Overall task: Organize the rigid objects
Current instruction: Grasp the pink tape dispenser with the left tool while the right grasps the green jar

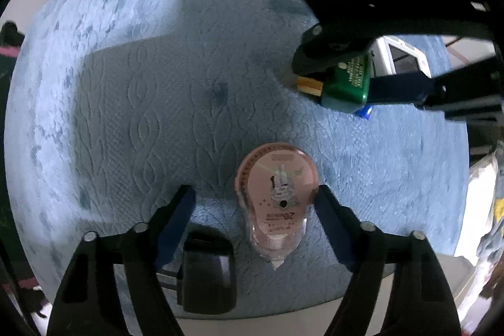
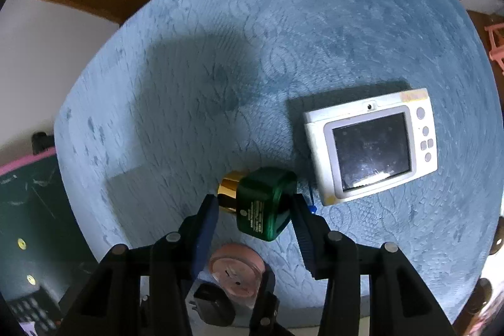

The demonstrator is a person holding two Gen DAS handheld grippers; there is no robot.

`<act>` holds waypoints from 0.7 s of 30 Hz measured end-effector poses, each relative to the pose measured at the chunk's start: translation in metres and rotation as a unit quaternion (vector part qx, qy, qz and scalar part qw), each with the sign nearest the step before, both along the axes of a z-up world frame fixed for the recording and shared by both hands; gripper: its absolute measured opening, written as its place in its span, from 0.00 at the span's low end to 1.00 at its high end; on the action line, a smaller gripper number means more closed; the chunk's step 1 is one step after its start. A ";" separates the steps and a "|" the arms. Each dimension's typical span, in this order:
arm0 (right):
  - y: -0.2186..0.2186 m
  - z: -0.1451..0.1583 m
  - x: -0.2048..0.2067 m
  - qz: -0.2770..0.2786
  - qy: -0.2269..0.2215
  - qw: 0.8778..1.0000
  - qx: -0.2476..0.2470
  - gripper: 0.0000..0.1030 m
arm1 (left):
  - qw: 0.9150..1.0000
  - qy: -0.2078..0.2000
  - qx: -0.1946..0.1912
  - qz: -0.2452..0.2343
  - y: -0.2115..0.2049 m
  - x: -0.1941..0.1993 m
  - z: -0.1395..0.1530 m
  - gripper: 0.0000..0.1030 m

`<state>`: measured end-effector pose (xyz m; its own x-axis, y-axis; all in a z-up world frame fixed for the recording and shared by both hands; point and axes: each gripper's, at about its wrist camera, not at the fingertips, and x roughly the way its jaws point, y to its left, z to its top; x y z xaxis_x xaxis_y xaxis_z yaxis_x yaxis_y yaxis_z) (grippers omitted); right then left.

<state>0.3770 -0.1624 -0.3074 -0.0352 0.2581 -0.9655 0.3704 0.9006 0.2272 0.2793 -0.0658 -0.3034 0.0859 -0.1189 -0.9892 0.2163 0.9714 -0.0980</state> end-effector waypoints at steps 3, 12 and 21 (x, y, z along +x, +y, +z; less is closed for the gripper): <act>0.005 -0.001 0.003 0.014 0.001 1.000 -0.003 0.45 | 1.000 -0.018 0.003 -0.025 0.000 -0.004 0.003 0.51; 0.001 0.002 -0.011 0.025 -0.027 0.999 0.014 0.45 | 0.998 -0.017 -0.065 -0.009 0.029 -0.003 0.004 0.51; -0.024 0.022 -0.033 0.010 -0.061 0.997 0.049 0.44 | 0.997 -0.044 -0.070 -0.008 0.037 -0.008 0.021 0.51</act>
<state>0.3444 -0.1863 -0.2852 0.0752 0.3520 -0.9330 0.3171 0.8786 0.3571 0.2711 -0.0290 -0.2820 0.1689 -0.2582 -0.9512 0.2455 0.9457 -0.2131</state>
